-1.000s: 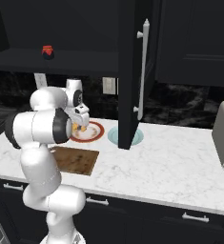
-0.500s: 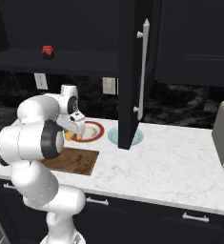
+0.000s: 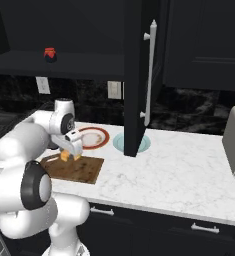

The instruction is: From the different types of pastries on the counter, select a croissant and place it on the cutting board. Then retrieve a jar of jam from the cabinet and place it alongside the croissant on the cutting board.

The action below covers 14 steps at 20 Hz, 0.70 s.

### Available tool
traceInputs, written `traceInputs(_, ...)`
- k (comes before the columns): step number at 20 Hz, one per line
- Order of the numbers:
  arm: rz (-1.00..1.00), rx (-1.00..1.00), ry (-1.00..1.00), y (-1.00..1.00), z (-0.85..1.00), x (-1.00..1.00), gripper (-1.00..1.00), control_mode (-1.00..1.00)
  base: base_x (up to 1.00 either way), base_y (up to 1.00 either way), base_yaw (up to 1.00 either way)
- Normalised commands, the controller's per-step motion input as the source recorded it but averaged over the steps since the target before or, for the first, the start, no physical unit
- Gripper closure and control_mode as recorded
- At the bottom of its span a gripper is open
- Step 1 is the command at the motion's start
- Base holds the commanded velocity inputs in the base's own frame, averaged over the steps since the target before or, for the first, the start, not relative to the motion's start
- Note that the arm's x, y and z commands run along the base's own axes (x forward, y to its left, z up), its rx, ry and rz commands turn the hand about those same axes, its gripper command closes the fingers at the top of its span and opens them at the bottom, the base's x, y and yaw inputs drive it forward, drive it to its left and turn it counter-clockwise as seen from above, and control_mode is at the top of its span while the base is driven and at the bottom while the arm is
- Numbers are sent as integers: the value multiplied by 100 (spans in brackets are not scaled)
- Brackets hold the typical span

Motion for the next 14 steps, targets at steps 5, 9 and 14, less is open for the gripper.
traceInputs(5,0,0,0,0,-1,15,100,-100,0,0,0)
traceInputs(9,0,0,1,0,-32,31,100,-100,0,0,0)
traceInputs(14,0,0,6,0,-40,31,100,-100,0,0,0)
